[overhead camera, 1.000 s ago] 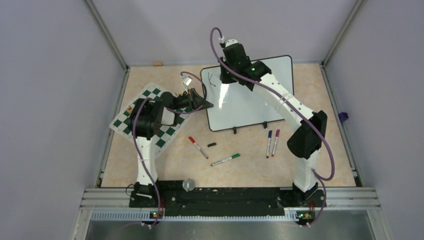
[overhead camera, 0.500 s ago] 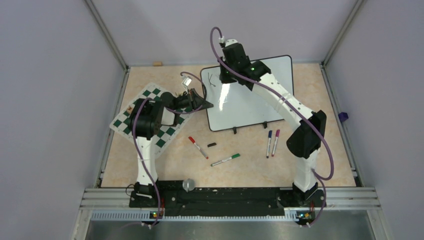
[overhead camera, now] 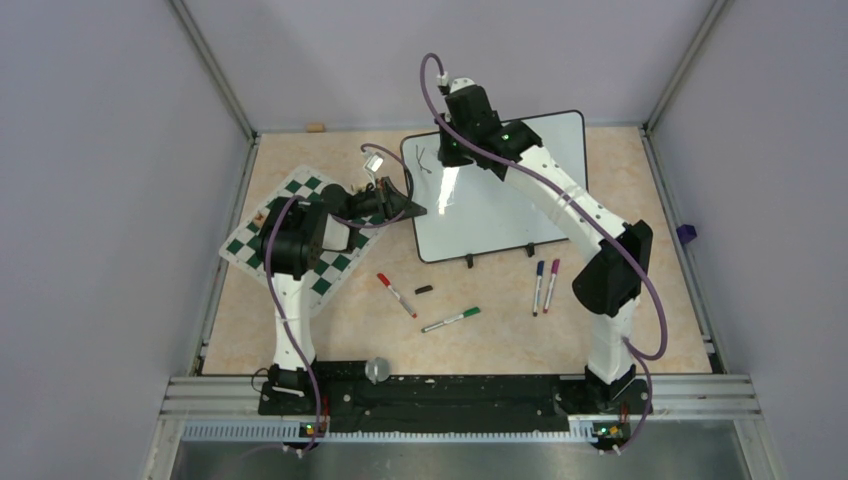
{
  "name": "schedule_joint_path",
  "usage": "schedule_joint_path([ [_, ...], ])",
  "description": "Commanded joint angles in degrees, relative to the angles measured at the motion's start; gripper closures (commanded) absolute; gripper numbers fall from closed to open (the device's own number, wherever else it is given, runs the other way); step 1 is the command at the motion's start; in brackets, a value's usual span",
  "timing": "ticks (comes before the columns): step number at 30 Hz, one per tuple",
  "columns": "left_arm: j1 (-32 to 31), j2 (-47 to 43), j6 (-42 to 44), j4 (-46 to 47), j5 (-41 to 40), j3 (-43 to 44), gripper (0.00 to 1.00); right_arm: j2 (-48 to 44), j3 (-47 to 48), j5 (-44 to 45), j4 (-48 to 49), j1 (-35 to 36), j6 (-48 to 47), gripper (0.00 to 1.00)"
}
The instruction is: Write a sentence on the whiteboard
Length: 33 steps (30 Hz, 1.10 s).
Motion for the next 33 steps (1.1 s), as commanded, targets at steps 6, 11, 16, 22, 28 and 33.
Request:
schedule_joint_path([
  [6,-1.12,-2.06,0.32,4.37,4.93,-0.64,1.00,-6.21,-4.23,-2.06,5.80,-0.29,-0.58,1.00],
  [11,-1.12,-2.04,0.32,4.37,4.85,-0.64,1.00,-6.65,-5.70,-1.37,5.11,-0.36,-0.46,1.00],
  [16,-1.12,-2.23,0.32,4.36,4.75,-0.64,1.00,-6.51,-6.37,-0.68,4.67,-0.29,-0.46,1.00],
  [22,-1.12,-2.52,0.34,4.36,4.67,-0.91,1.00,-5.51,-6.05,-0.12,4.25,-0.36,-0.41,1.00],
  [28,-1.12,-2.77,0.65,4.36,4.66,-1.63,1.00,-4.59,-5.11,0.18,3.61,-0.40,-0.63,1.00],
  [33,-1.16,-3.00,0.85,4.37,4.50,-1.93,1.00,-4.43,-5.77,-0.22,2.98,-0.44,-0.42,1.00],
])
